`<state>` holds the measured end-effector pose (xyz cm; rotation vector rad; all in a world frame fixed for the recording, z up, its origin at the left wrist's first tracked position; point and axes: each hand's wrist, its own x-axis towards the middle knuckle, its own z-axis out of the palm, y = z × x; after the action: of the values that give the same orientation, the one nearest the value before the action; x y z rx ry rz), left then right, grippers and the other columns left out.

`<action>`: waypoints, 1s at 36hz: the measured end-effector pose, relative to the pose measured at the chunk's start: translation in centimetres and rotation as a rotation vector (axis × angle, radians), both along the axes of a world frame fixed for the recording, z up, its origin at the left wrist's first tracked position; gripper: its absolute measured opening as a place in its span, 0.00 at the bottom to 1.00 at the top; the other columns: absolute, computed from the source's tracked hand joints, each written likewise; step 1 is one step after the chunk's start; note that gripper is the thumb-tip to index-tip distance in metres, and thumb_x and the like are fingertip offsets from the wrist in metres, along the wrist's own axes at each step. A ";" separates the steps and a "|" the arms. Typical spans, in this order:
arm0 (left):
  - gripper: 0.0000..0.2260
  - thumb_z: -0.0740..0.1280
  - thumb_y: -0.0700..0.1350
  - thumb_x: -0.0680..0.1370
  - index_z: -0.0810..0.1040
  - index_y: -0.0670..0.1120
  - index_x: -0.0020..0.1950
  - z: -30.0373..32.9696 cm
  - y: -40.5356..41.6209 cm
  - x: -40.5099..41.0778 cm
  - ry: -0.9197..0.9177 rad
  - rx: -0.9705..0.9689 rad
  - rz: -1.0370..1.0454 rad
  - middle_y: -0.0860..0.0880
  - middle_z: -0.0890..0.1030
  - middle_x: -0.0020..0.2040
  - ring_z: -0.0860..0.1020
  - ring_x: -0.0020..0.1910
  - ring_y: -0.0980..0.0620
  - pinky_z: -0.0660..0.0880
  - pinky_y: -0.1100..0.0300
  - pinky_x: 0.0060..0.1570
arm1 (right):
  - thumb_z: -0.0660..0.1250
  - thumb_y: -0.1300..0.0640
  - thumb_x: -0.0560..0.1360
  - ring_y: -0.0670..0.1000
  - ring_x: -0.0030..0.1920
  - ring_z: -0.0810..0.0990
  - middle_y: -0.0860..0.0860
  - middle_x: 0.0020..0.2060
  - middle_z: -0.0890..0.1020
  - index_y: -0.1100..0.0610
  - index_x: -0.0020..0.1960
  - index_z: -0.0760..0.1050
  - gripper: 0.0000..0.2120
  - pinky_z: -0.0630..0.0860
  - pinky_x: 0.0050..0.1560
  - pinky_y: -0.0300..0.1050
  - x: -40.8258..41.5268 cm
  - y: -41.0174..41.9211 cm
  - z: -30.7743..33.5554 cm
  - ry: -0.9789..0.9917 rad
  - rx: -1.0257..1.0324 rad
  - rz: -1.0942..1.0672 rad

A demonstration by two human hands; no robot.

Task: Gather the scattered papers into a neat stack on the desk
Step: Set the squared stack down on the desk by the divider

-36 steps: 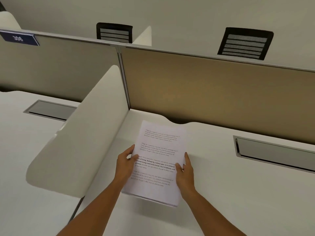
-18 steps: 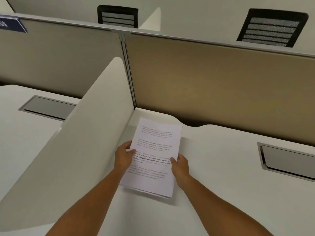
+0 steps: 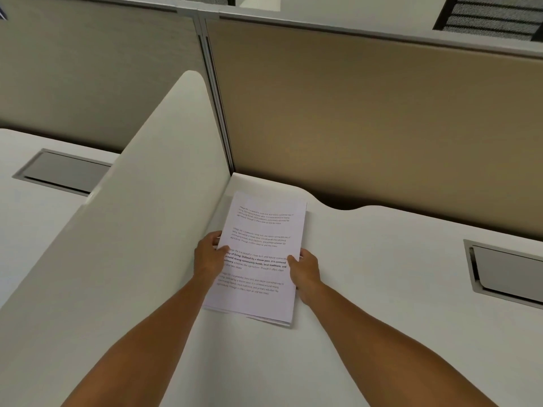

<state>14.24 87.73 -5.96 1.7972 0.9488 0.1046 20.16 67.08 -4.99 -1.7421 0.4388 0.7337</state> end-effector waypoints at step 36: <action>0.10 0.70 0.48 0.76 0.83 0.59 0.56 6.2 -4.4 -3.6 -0.477 -0.214 -0.047 0.55 0.86 0.53 0.85 0.51 0.55 0.81 0.65 0.45 | 0.63 0.58 0.82 0.41 0.53 0.83 0.36 0.51 0.84 0.37 0.57 0.74 0.15 0.81 0.42 0.31 -0.3 -5.3 6.0 -0.449 0.246 0.133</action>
<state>10.61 83.28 0.24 1.5010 0.5528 0.3710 19.82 61.75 1.00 -1.6486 -0.0719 0.4456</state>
